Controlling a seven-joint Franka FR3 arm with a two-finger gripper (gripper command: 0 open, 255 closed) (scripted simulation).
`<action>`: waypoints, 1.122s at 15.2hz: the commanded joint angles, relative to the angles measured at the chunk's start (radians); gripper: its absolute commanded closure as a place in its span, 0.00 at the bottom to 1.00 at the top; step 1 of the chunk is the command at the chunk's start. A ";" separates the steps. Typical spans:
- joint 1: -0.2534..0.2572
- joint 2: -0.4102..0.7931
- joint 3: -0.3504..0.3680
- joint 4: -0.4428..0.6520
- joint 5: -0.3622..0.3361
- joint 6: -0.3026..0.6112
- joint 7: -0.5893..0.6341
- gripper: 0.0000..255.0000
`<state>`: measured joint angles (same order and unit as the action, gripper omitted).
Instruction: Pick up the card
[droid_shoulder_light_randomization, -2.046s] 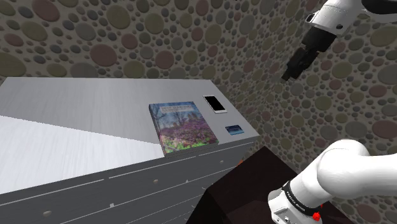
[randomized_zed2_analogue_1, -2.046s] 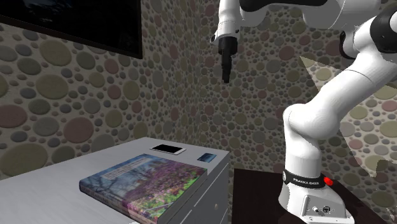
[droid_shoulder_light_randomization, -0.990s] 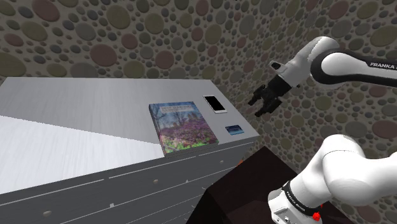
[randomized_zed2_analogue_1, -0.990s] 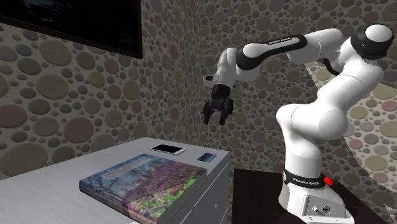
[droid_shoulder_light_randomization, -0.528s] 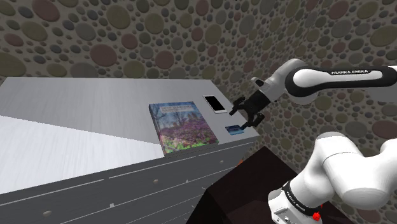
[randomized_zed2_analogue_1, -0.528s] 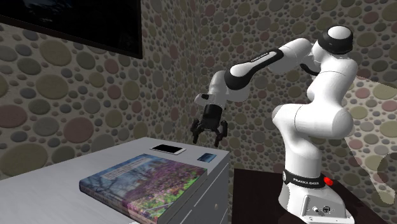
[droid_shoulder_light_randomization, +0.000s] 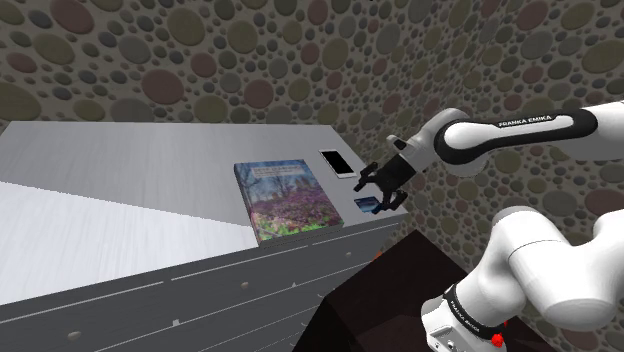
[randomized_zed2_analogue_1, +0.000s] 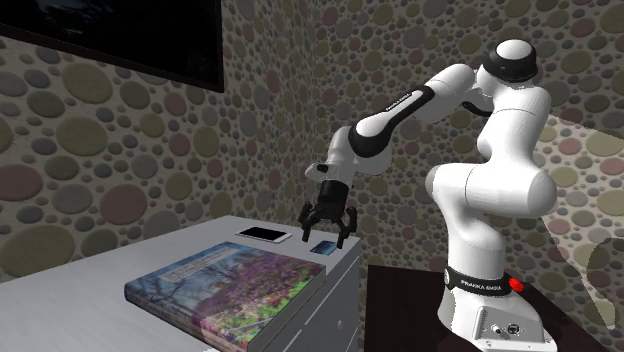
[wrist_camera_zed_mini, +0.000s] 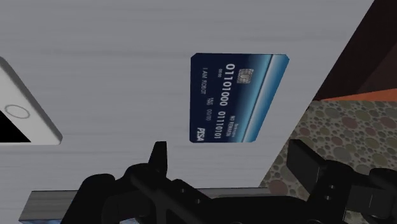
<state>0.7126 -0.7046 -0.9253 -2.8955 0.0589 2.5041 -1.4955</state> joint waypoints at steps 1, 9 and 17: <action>0.012 0.010 -0.012 -0.002 0.004 0.015 -0.008 0.00; 0.008 0.008 -0.010 -0.004 0.003 0.014 -0.008 1.00; -0.047 -0.053 0.071 0.028 -0.014 -0.084 0.055 1.00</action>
<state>0.6698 -0.7499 -0.8665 -2.8752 0.0456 2.4360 -1.4518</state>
